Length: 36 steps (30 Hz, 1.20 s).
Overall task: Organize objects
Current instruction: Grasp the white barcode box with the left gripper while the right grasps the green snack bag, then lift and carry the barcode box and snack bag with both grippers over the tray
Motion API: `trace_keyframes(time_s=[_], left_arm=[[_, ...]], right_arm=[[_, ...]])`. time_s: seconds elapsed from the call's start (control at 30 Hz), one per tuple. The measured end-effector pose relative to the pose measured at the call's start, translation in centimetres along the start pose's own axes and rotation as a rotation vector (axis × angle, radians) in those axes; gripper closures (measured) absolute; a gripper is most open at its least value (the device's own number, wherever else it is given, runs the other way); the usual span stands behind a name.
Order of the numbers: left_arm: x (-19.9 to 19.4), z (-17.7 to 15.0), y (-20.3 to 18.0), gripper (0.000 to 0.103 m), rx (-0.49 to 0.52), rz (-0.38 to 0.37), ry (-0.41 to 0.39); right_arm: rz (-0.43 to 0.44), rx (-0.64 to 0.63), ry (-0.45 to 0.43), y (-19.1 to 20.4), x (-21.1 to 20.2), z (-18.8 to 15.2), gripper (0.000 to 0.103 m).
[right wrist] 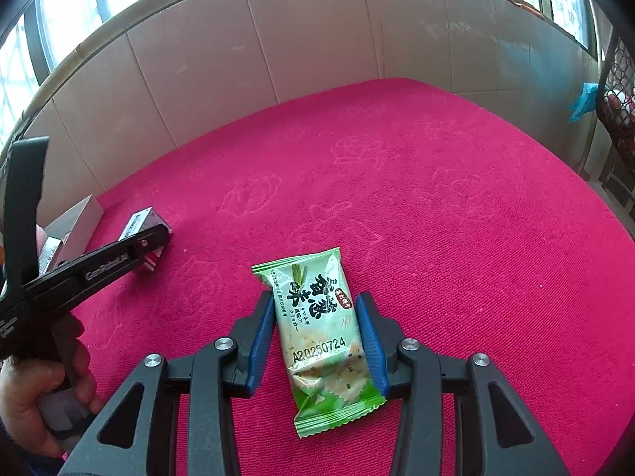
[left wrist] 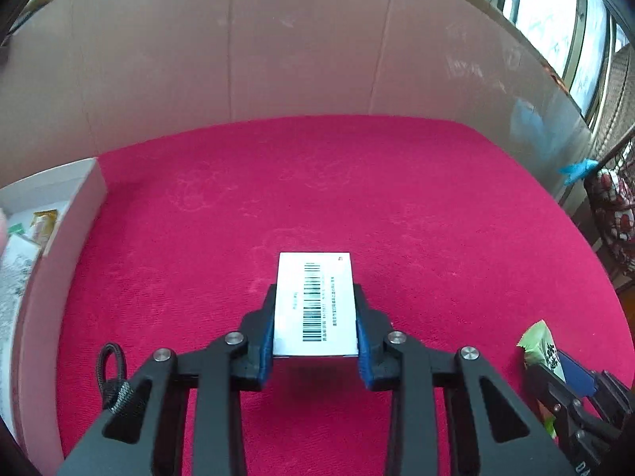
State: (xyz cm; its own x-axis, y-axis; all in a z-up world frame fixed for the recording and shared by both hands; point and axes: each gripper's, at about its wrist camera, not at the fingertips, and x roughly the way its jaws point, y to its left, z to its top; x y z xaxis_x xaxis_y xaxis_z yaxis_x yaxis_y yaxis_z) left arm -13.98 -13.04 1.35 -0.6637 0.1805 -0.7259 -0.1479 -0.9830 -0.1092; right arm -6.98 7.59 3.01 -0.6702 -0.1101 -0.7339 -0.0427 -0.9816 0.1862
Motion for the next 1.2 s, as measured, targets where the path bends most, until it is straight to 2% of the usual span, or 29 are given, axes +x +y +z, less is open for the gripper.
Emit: trace_keyframes(time_s=[0.23,0.43,0.53,0.7,1.2], left_arm=[[-3.1,-1.3,-0.5,0.072,0.042,0.047,-0.119],[-6.6,-3.4,-1.5,0.072,0.126,0.040,-0.188],[-8.2,-4.2,-0.9,0.072,0.136,0.025,-0.192],[-10.2,-4.2,0.5,0.072,0.109,0.012,-0.210],[-13.9,-4.3,2.0,0.072,0.080,-0.005,-0.268]], right_arm=[[-0.030,-0.012,-0.003,0.3,0.1,0.0,0.058],[-0.062,-0.011,-0.009,0.3,0.0,-0.1,0.058],[-0.077,-0.014,-0.016,0.4,-0.1,-0.1,0.058],[-0.105,-0.018,-0.134,1.1,-2.4,-0.5,0.058],[-0.042,-0.032,-0.194,5.1,-5.1,-0.1,0.058]])
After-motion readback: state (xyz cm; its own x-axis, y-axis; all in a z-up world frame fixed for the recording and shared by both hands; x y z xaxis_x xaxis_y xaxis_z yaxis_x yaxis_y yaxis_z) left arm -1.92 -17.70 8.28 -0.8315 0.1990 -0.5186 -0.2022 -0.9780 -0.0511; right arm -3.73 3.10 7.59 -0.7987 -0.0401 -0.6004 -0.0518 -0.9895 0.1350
